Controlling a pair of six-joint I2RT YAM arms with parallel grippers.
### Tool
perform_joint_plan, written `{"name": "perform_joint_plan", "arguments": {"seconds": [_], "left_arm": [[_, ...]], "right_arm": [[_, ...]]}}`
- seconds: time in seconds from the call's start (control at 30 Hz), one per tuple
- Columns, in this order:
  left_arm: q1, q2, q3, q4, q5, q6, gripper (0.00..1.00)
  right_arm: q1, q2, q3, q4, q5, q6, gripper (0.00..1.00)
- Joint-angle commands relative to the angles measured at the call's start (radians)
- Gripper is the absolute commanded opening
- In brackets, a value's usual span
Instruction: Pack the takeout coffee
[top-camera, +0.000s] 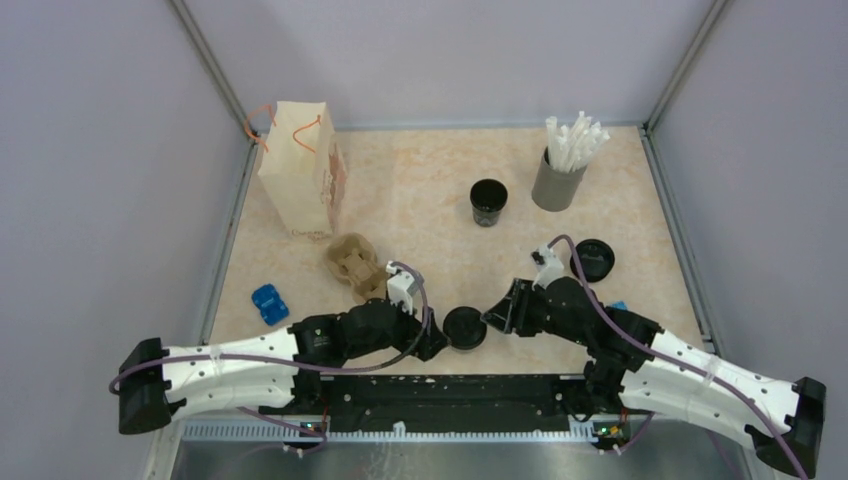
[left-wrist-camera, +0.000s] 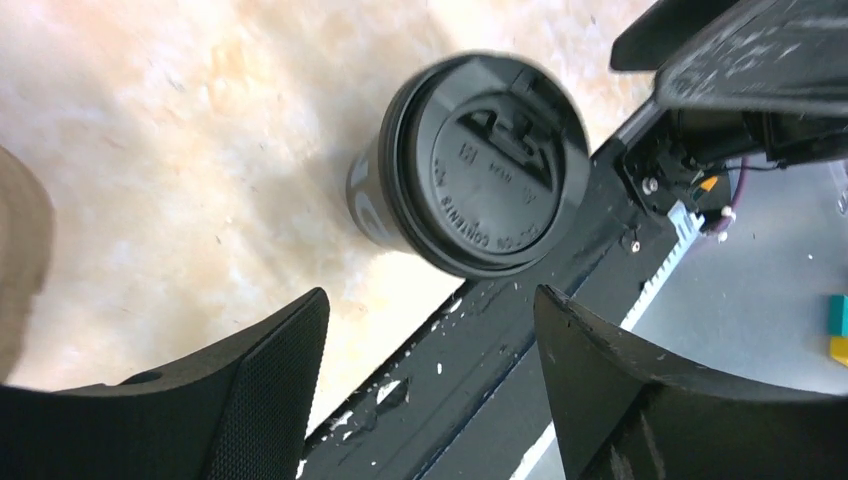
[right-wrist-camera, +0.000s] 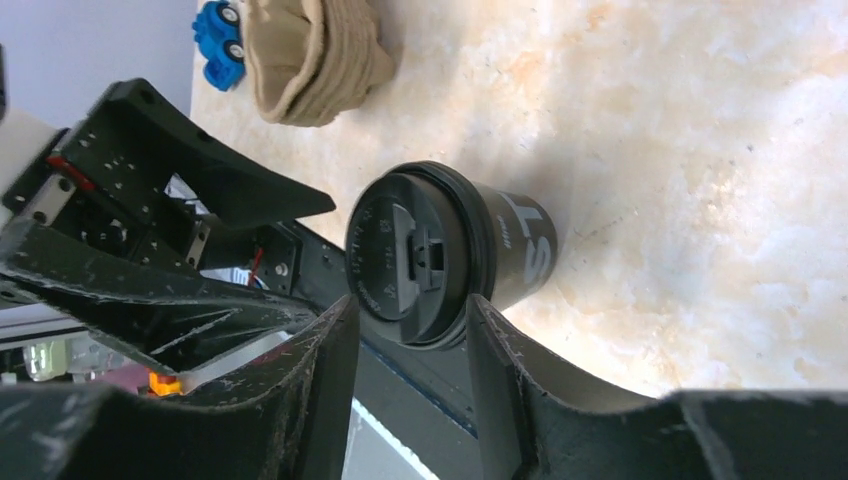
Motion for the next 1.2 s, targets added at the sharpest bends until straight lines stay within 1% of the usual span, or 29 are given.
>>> {"name": "perform_joint_plan", "arguments": {"seconds": [0.0,0.13,0.3,0.37,0.5,0.6,0.67,0.8,0.93,1.0,1.17], "left_arm": [[0.005,0.011,0.142,-0.118,-0.121,0.079,0.8],[0.021,0.059,0.214,-0.172,-0.147,0.096,0.81],[0.06,0.127,0.26,-0.157,-0.071,0.131,0.8],[0.071,0.154,0.273,-0.167,-0.063,0.13,0.79],[0.104,0.176,0.269,-0.152,-0.025,0.138,0.8],[0.148,0.181,0.258,-0.111,0.051,0.141,0.79],[0.178,0.183,0.247,-0.082,0.1,0.14,0.76],[0.218,0.184,0.227,-0.051,0.164,0.143,0.73],[0.24,0.196,0.208,-0.008,0.217,0.15,0.73],[0.242,0.21,0.208,0.005,0.237,0.161,0.75],[0.245,0.243,0.203,0.006,0.238,0.182,0.76]], "right_arm": [[0.011,0.029,0.086,0.037,0.0,-0.047,0.43],[0.012,0.069,0.136,-0.017,0.039,-0.082,0.46],[0.011,0.087,0.168,-0.034,0.085,-0.107,0.46],[0.01,0.084,0.159,-0.025,0.093,-0.108,0.46],[0.01,0.097,0.135,-0.03,0.1,-0.118,0.49],[0.007,0.107,0.122,-0.01,0.077,-0.134,0.5],[-0.004,0.113,0.116,0.005,0.053,-0.14,0.5],[-0.046,0.127,0.091,0.047,-0.03,-0.152,0.49],[-0.094,0.142,0.069,0.065,-0.084,-0.164,0.49],[-0.114,0.142,0.059,0.084,-0.135,-0.172,0.49],[-0.152,0.147,0.041,0.101,-0.179,-0.188,0.51]]}}
